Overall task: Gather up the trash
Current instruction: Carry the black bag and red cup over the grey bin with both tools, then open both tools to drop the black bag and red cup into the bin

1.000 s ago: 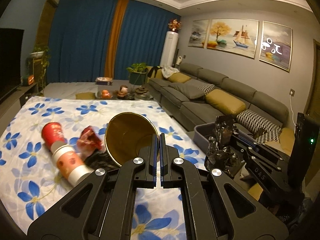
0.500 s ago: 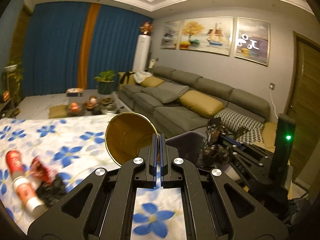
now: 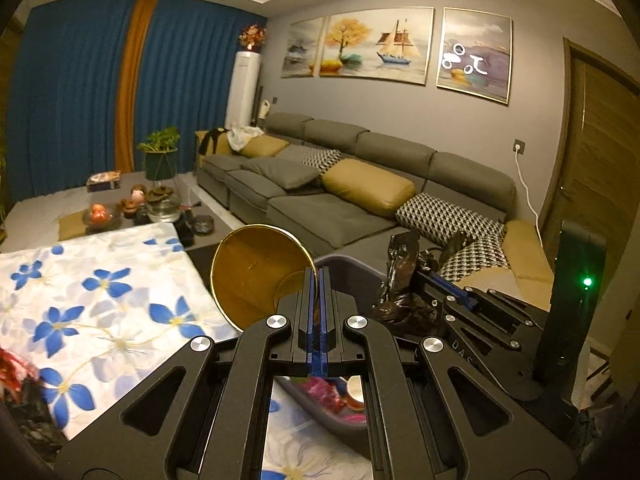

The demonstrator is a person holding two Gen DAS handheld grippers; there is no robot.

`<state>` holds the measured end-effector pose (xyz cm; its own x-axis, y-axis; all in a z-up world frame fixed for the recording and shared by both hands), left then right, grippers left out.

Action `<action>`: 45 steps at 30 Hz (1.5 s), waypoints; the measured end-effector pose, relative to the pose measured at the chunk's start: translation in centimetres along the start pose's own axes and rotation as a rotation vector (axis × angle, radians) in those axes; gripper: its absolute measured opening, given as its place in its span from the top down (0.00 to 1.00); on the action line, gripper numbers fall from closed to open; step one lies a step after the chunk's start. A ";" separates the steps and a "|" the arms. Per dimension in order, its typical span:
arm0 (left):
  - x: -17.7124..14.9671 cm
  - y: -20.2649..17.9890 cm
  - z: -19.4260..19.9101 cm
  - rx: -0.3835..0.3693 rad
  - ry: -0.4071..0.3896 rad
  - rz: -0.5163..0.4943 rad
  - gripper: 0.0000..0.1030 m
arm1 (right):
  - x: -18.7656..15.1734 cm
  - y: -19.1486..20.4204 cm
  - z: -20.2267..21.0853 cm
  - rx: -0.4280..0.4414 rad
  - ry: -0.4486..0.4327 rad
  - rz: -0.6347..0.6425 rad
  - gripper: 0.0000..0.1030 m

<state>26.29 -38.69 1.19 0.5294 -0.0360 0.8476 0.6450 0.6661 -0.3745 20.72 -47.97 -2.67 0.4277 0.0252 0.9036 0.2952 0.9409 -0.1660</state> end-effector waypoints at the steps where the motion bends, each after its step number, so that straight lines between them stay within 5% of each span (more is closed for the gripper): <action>1: -0.1 -0.1 -0.4 -0.002 0.005 0.001 0.99 | -0.1 -0.1 -0.1 -0.002 0.002 -0.004 0.94; 22: -1.7 -1.1 -4.7 -0.021 0.071 -0.003 0.99 | -1.1 -1.6 -3.3 0.036 0.066 -0.042 0.93; 25: -1.8 -0.9 -5.0 -0.021 0.077 0.004 0.99 | -1.1 -1.9 -3.4 0.028 0.066 -0.045 0.87; 29: -2.0 -1.0 -5.4 -0.019 0.087 0.000 0.99 | -1.3 -2.6 -3.0 0.012 0.056 -0.083 0.57; 39: -3.6 -1.8 -6.8 -0.018 0.143 -0.013 0.98 | -1.6 -4.6 -0.7 -0.057 0.012 -0.135 0.34; 43: -3.5 -0.6 -6.3 0.027 0.128 0.006 0.48 | -1.8 -5.1 0.7 -0.076 -0.010 -0.144 0.30; 45: -3.2 0.3 -5.2 0.048 0.091 0.029 0.35 | -1.8 -5.0 1.4 -0.074 -0.016 -0.139 0.28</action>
<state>27.63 -42.26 -3.56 0.5970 -0.0823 0.7980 0.6026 0.7027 -0.3783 17.29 -52.29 -2.89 0.3649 -0.0972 0.9259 0.4127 0.9084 -0.0673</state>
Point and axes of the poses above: each gripper's, at about its wrist camera, not at the fingertips, and z roughly against the way its jaws point, y to its left, x to its top, the point moved 6 cm from there along -z, roughly the way its jaws point, and after that the axes turned 13 degrees about z, right-handed, at the moved point
